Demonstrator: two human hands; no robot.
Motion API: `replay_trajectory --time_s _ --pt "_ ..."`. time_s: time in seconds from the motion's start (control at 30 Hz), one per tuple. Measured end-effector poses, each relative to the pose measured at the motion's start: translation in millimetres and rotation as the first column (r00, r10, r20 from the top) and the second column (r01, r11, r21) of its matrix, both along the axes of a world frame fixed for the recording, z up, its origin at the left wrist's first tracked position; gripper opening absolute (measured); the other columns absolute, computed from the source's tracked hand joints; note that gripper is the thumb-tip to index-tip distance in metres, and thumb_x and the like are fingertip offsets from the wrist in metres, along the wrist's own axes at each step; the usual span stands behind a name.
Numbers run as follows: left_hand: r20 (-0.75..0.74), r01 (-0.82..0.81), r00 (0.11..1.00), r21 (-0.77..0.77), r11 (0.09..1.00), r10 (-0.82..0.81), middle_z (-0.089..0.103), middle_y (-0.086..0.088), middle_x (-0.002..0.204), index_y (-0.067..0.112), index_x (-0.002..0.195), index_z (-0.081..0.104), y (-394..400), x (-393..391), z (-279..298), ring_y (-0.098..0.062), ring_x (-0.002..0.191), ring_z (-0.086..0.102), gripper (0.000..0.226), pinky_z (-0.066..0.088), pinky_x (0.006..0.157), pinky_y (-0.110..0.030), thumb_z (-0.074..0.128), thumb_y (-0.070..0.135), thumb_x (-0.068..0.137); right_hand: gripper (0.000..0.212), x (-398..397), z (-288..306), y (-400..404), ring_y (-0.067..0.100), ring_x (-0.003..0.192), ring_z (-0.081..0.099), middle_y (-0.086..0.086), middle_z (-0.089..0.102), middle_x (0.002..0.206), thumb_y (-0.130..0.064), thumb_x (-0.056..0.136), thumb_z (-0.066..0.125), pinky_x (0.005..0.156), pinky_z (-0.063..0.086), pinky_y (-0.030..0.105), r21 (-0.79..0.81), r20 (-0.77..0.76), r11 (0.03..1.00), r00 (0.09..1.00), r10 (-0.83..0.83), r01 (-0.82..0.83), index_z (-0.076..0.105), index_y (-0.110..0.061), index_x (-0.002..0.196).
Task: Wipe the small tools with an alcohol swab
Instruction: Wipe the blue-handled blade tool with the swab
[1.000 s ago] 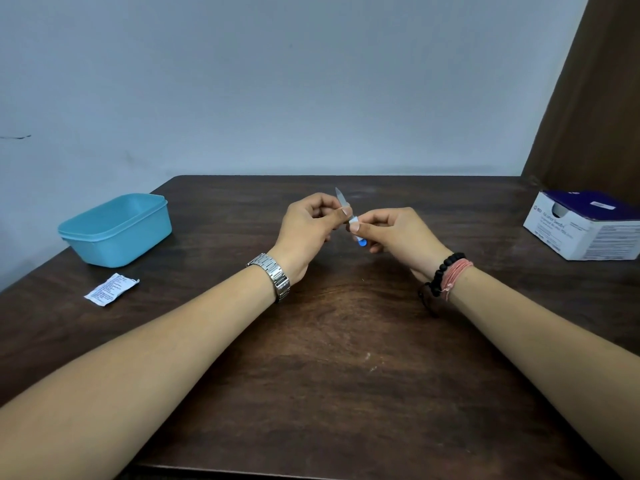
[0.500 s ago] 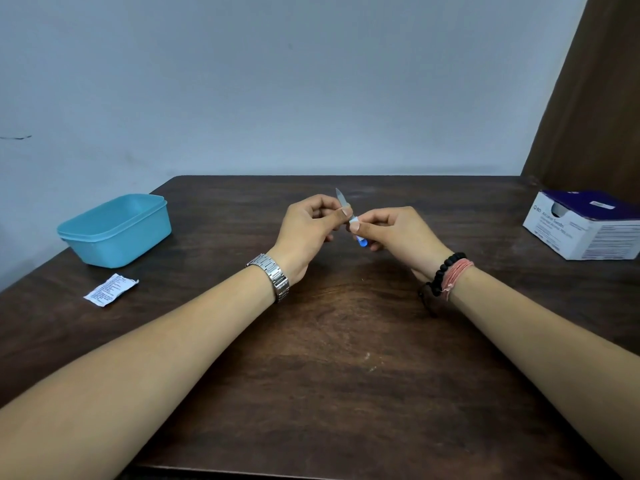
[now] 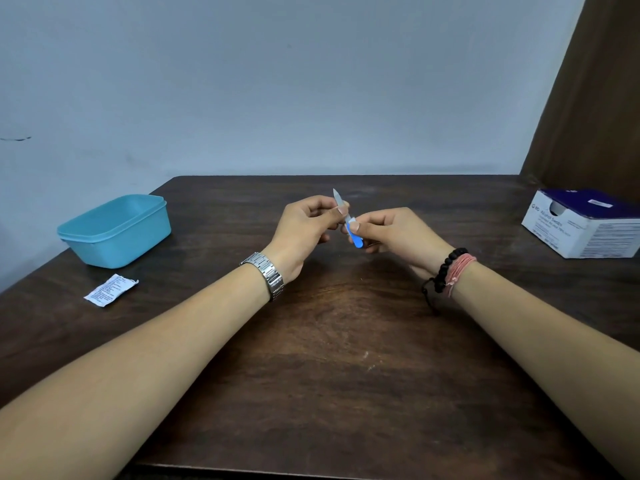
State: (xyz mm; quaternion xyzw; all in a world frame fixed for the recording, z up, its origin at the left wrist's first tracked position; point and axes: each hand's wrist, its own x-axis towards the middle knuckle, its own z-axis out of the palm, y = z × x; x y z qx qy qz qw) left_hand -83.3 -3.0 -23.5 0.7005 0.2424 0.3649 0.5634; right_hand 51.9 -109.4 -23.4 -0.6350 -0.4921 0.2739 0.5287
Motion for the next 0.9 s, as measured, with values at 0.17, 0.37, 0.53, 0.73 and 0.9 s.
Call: replay_trajectory --time_s 0.17,0.37,0.53,0.73,0.9 --pt "0.015 0.016 1.000 0.012 1.000 -0.016 0.072 0.006 0.087 0.014 0.100 0.072 -1.8 1.4 -0.5 0.000 0.075 0.063 0.013 0.045 0.062 -0.016 0.069 0.021 0.090 0.010 3.2 -2.3 1.7 0.012 0.085 0.063 0.007 0.076 0.095 -0.025 0.087 0.071 0.075 0.050 0.027 -0.039 -0.099 0.999 0.995 0.010 -0.014 0.078 -0.023 0.080" --pt "0.018 0.024 1.000 0.039 0.999 -0.024 0.073 0.008 0.088 0.012 0.102 0.071 -1.5 1.1 -0.8 0.000 0.077 0.063 0.014 0.045 0.061 -0.014 0.068 0.020 0.091 0.017 2.8 -0.9 -0.3 0.012 0.085 0.064 0.003 0.074 0.091 -0.021 0.096 0.060 0.075 0.049 0.024 -0.077 -0.130 0.989 0.985 0.113 -0.123 0.074 -0.015 0.101" --pt "0.013 0.013 1.000 0.069 0.998 -0.013 0.073 0.014 0.087 0.009 0.104 0.071 -1.3 1.8 -0.8 0.004 0.077 0.064 0.017 0.045 0.059 -0.013 0.068 0.020 0.091 0.013 2.3 -1.0 -1.1 0.011 0.079 0.064 0.002 0.073 0.084 -0.023 0.093 0.064 0.073 0.050 0.026 -0.072 -0.077 0.995 0.995 0.070 -0.076 0.075 -0.017 0.092" --pt "0.021 0.011 1.000 0.079 0.997 -0.012 0.073 0.008 0.087 0.013 0.099 0.072 -3.3 1.1 -0.1 0.000 0.078 0.064 0.011 0.045 0.059 -0.014 0.069 0.019 0.090 0.015 1.5 -0.6 -1.1 0.008 0.072 0.065 0.002 0.074 0.080 -0.023 0.096 0.060 0.069 0.051 0.022 -0.074 -0.052 0.994 0.996 0.078 -0.082 0.074 -0.016 0.095" --pt "0.030 -0.014 0.999 0.080 0.997 0.012 0.072 -0.006 0.093 0.015 0.096 0.072 -4.0 0.0 0.6 -0.002 0.076 0.062 0.008 0.045 0.060 -0.016 0.070 0.019 0.089 0.015 0.3 1.0 -1.5 0.010 0.076 0.069 0.004 0.076 0.087 -0.021 0.097 0.059 0.070 0.052 0.021 -0.083 -0.075 0.990 0.991 0.107 -0.113 0.072 -0.016 0.100"
